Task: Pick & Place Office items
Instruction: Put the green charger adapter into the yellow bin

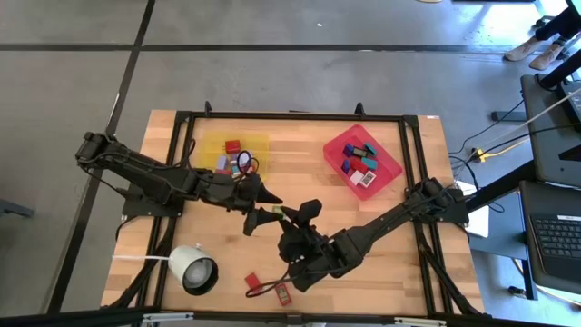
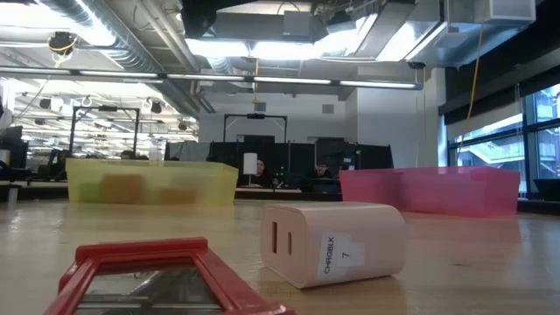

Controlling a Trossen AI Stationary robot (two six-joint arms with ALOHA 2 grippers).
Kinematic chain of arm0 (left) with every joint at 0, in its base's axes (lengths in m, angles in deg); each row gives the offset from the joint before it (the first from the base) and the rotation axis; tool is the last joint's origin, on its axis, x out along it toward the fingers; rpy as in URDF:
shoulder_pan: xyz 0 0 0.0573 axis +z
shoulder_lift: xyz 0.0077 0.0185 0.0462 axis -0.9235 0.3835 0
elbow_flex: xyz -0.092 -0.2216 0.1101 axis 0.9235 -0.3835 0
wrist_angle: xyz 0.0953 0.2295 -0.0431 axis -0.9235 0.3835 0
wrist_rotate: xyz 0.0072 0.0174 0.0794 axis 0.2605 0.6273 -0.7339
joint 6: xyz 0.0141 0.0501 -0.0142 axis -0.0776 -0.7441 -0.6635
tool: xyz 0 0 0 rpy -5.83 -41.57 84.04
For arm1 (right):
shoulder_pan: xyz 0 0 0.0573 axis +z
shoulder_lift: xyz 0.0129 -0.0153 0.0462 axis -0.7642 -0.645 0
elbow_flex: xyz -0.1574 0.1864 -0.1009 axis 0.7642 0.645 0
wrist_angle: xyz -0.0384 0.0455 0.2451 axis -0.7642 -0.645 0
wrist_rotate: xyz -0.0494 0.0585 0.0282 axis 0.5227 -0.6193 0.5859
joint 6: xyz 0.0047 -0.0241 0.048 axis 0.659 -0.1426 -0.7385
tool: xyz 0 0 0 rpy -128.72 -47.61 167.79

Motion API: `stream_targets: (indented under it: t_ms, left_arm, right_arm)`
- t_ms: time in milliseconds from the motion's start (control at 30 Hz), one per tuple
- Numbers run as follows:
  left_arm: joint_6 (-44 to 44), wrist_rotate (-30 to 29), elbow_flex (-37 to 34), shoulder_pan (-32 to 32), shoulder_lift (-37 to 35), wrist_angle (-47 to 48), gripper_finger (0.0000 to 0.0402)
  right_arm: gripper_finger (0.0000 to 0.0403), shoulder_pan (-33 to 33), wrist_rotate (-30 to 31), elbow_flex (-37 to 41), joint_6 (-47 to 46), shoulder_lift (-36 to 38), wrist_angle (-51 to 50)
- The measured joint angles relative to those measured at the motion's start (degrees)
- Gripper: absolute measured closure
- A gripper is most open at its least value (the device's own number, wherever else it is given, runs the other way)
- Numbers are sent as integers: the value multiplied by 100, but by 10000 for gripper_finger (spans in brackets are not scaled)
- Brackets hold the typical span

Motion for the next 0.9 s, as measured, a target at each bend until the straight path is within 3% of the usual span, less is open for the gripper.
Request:
stream_targets:
  t_ms: [267,700,900]
  left_arm:
    - [10,0,0,0,0,-10,156]
    - [20,96,0,3,0,-257,269]
    - [22,141,0,2,0,-269,272]
  right_arm:
    - [262,0,272,0,143,-2,1]
    - [253,0,251,0,123,-2,-12]
    - [246,3,261,0,122,-2,0]
